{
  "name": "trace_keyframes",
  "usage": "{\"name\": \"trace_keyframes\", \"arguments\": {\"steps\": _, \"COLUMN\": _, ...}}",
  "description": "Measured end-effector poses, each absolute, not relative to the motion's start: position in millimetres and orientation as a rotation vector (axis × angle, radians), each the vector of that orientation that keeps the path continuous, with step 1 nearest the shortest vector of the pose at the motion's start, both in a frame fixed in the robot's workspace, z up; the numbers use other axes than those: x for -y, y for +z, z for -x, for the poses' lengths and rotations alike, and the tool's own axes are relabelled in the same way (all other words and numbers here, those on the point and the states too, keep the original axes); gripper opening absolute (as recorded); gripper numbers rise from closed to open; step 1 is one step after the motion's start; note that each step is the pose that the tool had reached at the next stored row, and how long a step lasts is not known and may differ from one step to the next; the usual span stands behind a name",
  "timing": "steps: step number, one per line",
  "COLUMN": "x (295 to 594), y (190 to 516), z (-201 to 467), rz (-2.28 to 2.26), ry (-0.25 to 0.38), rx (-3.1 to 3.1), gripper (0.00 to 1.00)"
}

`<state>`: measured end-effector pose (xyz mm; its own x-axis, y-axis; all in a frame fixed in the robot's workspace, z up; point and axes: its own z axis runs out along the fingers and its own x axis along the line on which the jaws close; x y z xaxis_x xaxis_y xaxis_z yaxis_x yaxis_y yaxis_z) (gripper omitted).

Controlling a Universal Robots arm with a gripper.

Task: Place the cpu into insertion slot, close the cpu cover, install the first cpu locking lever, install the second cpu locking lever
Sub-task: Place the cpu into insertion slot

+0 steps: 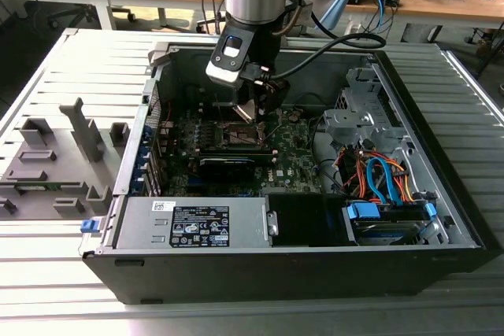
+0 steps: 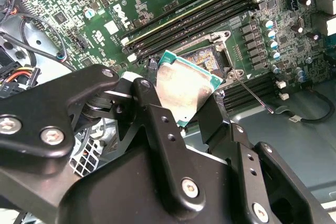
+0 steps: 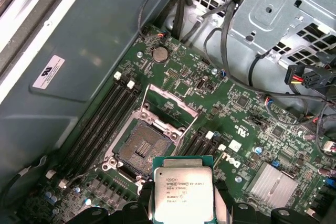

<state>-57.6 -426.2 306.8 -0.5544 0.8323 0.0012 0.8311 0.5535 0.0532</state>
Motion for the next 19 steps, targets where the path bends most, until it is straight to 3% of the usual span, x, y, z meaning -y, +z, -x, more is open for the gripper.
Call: {"name": "trace_keyframes", "arguments": {"steps": 19, "x": 426.2, "y": 306.8, "z": 57.6, "rz": -1.521, "ry": 0.07, "rx": -2.719, "gripper": 0.54}}
